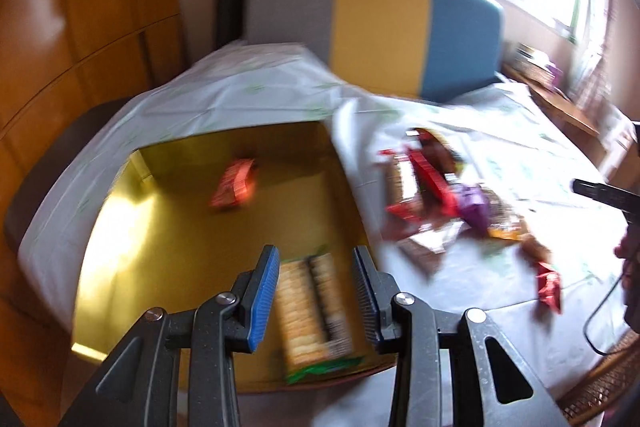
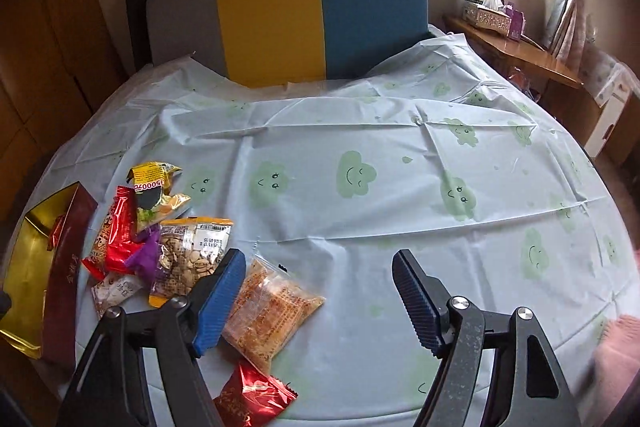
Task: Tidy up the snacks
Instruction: 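Grasp the puffed-rice bar from the snack pile with the left gripper, then lift the puffed-rice bar with the left gripper while the right gripper grasps the pork-floss bag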
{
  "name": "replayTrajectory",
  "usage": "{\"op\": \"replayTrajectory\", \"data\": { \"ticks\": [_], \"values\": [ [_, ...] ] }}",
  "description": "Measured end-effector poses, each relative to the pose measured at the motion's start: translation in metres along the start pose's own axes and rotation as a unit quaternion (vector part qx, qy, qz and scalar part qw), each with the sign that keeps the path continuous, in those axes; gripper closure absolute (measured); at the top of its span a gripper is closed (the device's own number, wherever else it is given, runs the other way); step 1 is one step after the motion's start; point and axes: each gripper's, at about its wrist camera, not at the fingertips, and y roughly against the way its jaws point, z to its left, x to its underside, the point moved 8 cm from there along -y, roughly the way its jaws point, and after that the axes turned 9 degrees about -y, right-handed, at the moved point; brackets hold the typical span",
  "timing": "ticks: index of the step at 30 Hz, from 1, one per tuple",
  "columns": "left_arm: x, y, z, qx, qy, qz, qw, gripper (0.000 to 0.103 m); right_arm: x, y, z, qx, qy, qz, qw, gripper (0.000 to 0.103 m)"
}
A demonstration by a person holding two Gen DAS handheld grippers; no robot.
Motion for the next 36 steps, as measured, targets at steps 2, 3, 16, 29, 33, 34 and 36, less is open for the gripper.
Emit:
{"op": "replayTrajectory", "data": {
  "ticks": [2,3,16,29,33,34,36],
  "values": [
    [-0.010,-0.005,-0.018,0.028,-0.014,0.003,0.9995,0.068,0.001,0.000,0.002,-0.002,0.003,0.004,1.000,0.026],
    [-0.015,-0.008,-0.027,0.043,-0.019,0.007,0.9989,0.069,0.002,0.001,0.002,-0.004,0.003,0.005,1.000,0.026],
    [-0.073,-0.101,-0.087,0.067,-0.113,0.105,0.9858,0.078,-0.001,0.014,0.006,-0.044,-0.021,0.001,0.999,0.023],
    [-0.067,-0.174,-0.089,0.028,-0.142,0.173,0.9743,0.072,-0.006,0.018,0.008,-0.062,-0.029,-0.004,0.998,0.019],
    [-0.065,-0.174,-0.088,0.034,-0.130,0.168,0.9765,0.074,-0.005,0.016,0.005,-0.056,-0.030,-0.003,0.998,0.019],
    [-0.064,-0.172,-0.087,0.035,-0.130,0.166,0.9770,0.074,-0.005,0.016,0.004,-0.053,-0.031,-0.004,0.998,0.019],
    [-0.061,-0.158,-0.088,0.039,-0.124,0.151,0.9800,0.074,-0.006,0.016,0.001,-0.049,-0.035,-0.005,0.998,0.019]
  ]
}}
